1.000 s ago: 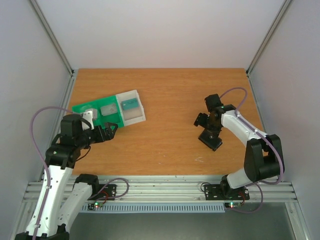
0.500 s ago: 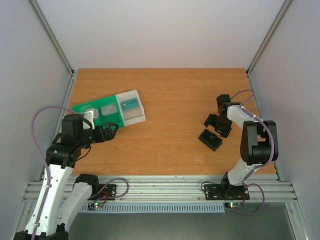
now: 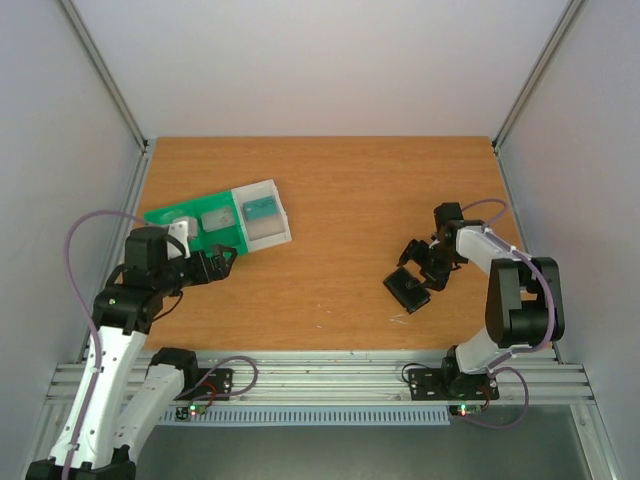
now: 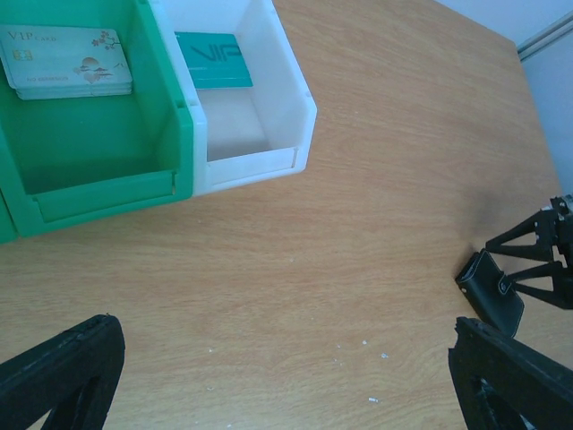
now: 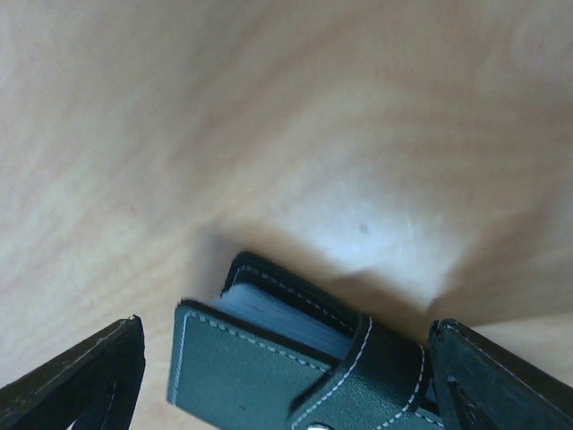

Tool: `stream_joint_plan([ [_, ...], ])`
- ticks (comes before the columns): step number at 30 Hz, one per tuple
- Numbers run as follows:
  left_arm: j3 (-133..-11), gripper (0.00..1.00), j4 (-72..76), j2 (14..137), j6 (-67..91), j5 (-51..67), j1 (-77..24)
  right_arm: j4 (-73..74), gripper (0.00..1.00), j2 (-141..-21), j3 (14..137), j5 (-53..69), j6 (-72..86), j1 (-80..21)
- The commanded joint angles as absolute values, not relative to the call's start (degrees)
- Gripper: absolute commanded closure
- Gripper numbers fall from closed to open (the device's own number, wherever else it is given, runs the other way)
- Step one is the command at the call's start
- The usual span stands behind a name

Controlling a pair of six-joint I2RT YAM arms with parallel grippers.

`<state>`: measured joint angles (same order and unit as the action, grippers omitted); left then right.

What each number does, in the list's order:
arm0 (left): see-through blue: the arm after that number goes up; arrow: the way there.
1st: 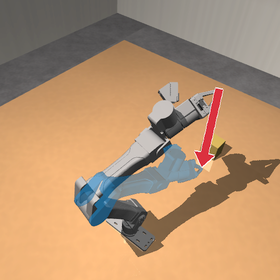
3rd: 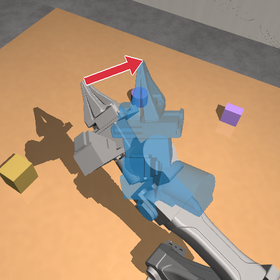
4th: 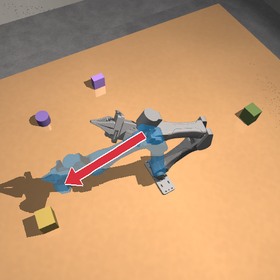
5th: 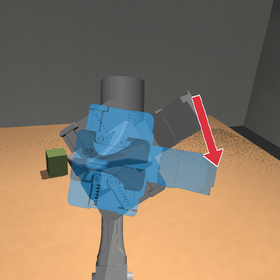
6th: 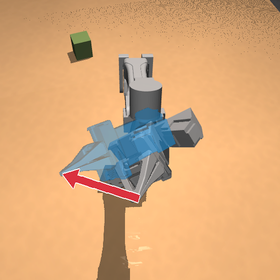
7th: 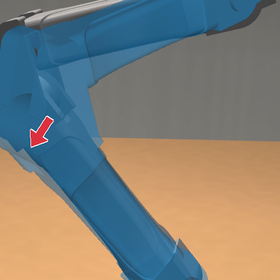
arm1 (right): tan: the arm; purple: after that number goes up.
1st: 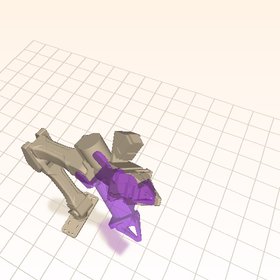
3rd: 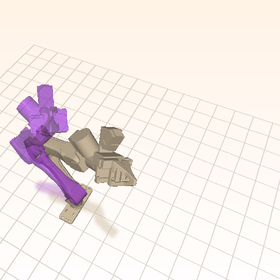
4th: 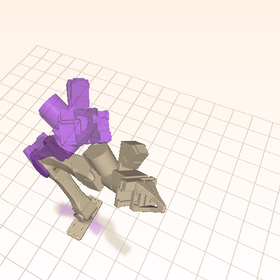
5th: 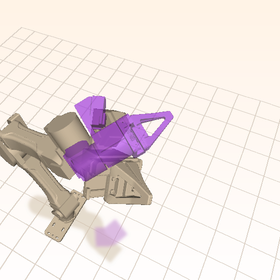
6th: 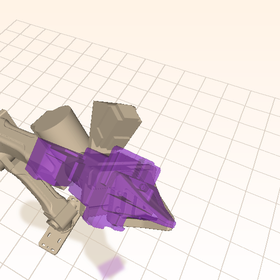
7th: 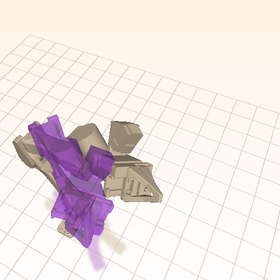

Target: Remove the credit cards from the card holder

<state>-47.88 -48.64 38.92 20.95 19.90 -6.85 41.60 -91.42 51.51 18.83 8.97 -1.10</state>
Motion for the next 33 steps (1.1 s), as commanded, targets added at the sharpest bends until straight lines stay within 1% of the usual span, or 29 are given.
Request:
stream_joint_plan([
  [1,-47.9,0.01,-47.4,39.5,20.3,19.9,-7.0,43.2,0.13,-87.7,49.2,23.2,11.8,-2.7],
  [7,-48.0,0.01,-47.4,39.8,20.1,20.7,-7.2,47.9,0.13,-81.9,47.6,20.8,11.8,-5.5],
  [11,-48.4,0.01,-48.0,40.8,20.3,21.6,-7.4,49.2,0.13,-80.8,46.8,18.9,10.8,-7.9],
  [16,-49.7,0.05,-49.7,42.1,21.0,24.7,-8.1,48.6,0.16,-80.4,46.2,16.0,8.5,-8.9],
  [21,-51.4,0.09,-52.1,45.1,22.0,28.0,-8.5,47.6,0.17,-81.8,46.5,14.8,7.5,-10.7],
  [26,-51.7,0.12,-51.8,46.6,23.9,28.0,-11.0,46.7,0.17,-83.8,47.3,14.6,8.6,-17.2],
  [33,-51.0,0.14,-49.5,48.3,26.9,24.4,-20.0,44.6,0.20,-85.5,49.6,15.9,13.9,-27.7],
])
